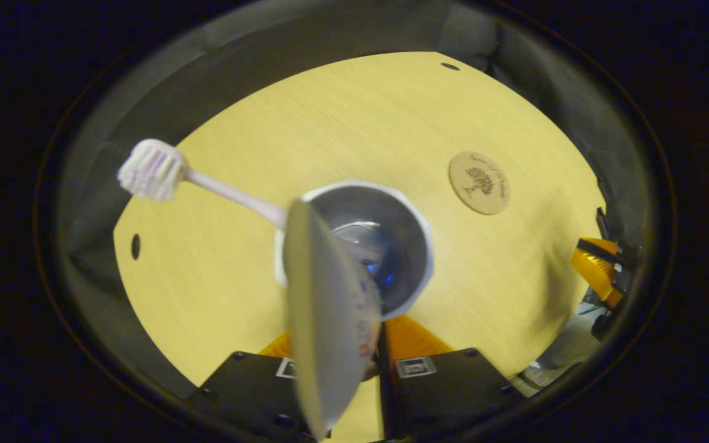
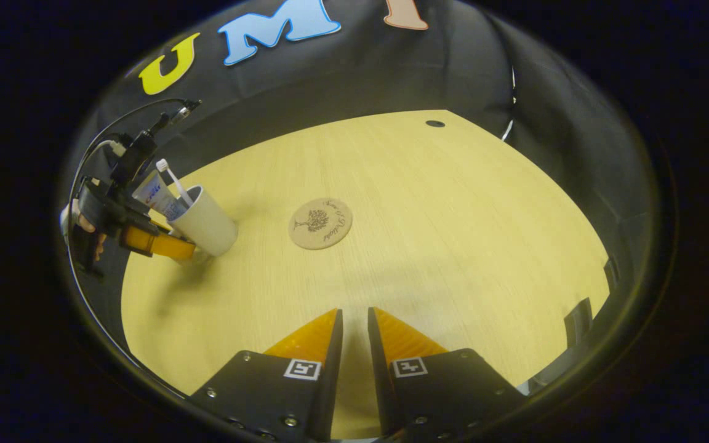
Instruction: Put the toothbrush and toothpaste on the desktop into the cup, then pick up the cup and place it on the coaster on the desktop.
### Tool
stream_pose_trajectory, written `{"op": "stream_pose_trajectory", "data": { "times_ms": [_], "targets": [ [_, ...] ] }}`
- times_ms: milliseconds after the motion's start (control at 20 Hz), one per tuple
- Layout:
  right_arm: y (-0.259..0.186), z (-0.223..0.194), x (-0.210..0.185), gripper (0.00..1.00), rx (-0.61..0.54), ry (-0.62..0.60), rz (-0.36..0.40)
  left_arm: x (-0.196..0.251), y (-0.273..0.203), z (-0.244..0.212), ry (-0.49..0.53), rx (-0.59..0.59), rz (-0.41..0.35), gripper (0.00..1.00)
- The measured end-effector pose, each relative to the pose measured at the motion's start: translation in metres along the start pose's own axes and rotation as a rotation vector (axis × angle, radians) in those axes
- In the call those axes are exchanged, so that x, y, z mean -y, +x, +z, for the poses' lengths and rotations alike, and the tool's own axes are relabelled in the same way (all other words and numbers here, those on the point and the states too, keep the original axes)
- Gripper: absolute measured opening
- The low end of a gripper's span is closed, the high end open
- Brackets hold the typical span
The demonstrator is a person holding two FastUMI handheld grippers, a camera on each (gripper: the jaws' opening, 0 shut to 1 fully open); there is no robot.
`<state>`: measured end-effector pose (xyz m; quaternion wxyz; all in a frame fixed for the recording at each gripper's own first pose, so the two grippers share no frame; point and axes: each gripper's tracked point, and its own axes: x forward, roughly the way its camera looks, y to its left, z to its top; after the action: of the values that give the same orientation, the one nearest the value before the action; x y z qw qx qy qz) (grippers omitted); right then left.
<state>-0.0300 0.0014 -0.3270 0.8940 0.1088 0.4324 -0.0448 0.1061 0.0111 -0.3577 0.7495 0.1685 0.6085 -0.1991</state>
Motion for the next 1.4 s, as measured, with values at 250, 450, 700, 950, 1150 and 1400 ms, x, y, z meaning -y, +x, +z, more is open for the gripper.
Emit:
{"op": "stream_pose_trajectory", "data": {
  "times_ms": [250, 450, 700, 950, 1150, 1400],
  "targets": [
    [0.003, -0.002, 0.006, 0.28, -0.011, 0.019, -0.007, 0.003, 0.004, 0.004, -0.031, 0.028, 0.002, 0.31],
    [0.003, -0.003, 0.014, 0.28, -0.012, 0.045, -0.014, 0.006, 0.002, 0.009, -0.039, 0.045, -0.003, 0.31],
    [0.002, -0.004, 0.021, 0.28, -0.009, 0.055, -0.018, 0.016, -0.009, 0.025, -0.03, 0.096, -0.004, 0.31],
    [0.0, -0.003, 0.027, 0.28, -0.008, 0.071, -0.014, 0.048, -0.006, 0.046, 0.014, 0.106, -0.028, 0.31],
    [-0.002, -0.004, 0.036, 0.28, -0.007, 0.087, -0.016, 0.076, -0.002, 0.066, 0.061, 0.109, -0.052, 0.31],
    [-0.004, -0.009, 0.054, 0.28, -0.014, 0.126, -0.032, 0.111, 0.004, 0.088, 0.132, 0.104, -0.068, 0.31]
  ]
}}
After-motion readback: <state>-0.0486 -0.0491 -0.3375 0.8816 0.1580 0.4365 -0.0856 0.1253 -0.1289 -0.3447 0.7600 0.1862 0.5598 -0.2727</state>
